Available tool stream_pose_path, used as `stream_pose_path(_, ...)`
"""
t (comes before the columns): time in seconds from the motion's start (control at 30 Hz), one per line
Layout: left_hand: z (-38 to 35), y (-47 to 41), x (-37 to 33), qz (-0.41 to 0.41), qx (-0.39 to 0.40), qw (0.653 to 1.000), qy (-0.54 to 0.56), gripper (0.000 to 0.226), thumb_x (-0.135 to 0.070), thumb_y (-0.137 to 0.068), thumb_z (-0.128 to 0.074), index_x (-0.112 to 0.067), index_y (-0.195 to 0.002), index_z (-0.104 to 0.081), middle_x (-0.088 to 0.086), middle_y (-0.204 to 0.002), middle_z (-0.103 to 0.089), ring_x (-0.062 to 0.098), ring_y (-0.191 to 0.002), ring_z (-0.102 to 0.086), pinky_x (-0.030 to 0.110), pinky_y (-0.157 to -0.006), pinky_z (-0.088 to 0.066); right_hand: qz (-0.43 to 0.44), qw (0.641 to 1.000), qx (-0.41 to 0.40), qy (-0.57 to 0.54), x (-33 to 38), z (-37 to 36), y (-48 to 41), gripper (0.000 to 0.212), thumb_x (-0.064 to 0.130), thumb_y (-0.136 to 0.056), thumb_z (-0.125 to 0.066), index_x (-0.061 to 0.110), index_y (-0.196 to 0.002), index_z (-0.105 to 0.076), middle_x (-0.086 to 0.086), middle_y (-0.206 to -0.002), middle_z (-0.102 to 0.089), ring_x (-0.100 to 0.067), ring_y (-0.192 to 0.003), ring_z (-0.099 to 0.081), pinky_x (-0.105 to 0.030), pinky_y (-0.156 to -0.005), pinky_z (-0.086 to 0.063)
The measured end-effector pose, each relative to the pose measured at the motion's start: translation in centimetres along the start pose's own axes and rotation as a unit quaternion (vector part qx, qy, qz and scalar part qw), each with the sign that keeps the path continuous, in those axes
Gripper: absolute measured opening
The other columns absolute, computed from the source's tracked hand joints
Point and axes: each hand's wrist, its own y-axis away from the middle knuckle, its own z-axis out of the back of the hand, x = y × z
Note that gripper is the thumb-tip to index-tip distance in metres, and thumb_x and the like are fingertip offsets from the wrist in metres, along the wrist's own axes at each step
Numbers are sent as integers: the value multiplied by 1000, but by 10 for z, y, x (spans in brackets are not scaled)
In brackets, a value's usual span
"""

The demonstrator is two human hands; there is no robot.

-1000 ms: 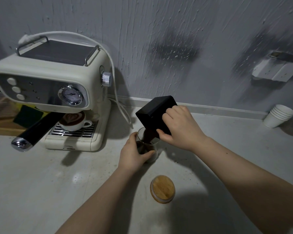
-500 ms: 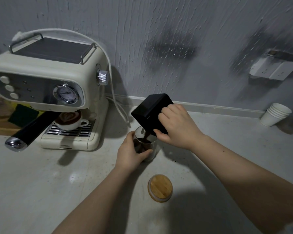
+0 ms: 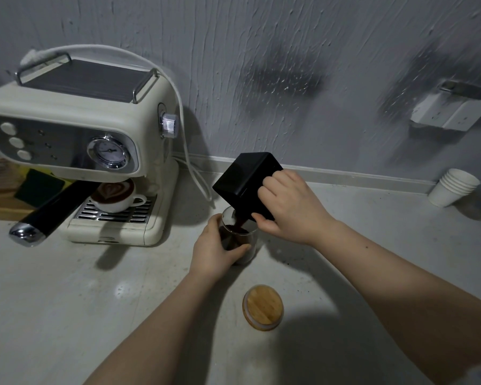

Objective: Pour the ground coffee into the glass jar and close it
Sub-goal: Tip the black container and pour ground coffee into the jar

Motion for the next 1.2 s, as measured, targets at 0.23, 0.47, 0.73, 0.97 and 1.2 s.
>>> stream_pose_path(0.23,1,0,0,4,-2,1000,5,89,-47,-57,-80,-21,-130,-37,-3,-115,-57,10,-97,-54,20,-74,-39,7,1000,-1,9,0,2,1,28,26,-72,-68,2,-71,-55,-13,-70,-56,-31,-69,-53,-39,-70,-44)
stream_pose_path(0.47,0,0,-1,1,-4,1000,0,88,-46,-58,-80,-20,-130,-37,-3,-115,-57,11,-98,-54,21,-75,-40,13,1000,1,18,0,2,3,27,27,-72,-68,3,-70,-55,-13,-69,-56,-31,-68,-52,-40,-69,-45)
stream_pose_path(0.73,1,1,-3,-2,-3,1000,3,86,-44,-58,-81,-20,-129,-38,-2,-115,-58,5,-91,-50,20,-73,-39,23,999,3,23,0,3,3,26,26,-71,-68,3,-70,-55,-13,-69,-56,-31,-68,-52,-40,-70,-45)
stream_pose_path(0.97,1,0,-1,1,1,1000,2,88,-45,-59,-80,-18,-131,-37,1,-118,-58,15,-101,-55,23,-77,-43,39,998,3,40,-1,4,3,26,27,-72,-63,4,-69,-54,-12,-69,-55,-31,-68,-51,-39,-72,-43)
stream_pose_path(1.2,1,0,-2,3,-2,1000,6,86,-45,-58,-80,-20,-128,-38,-2,-116,-58,12,-98,-54,22,-75,-41,53,997,-1,51,-4,5,4,24,28,-74,-59,5,-70,-53,-11,-69,-54,-30,-68,-50,-40,-73,-43)
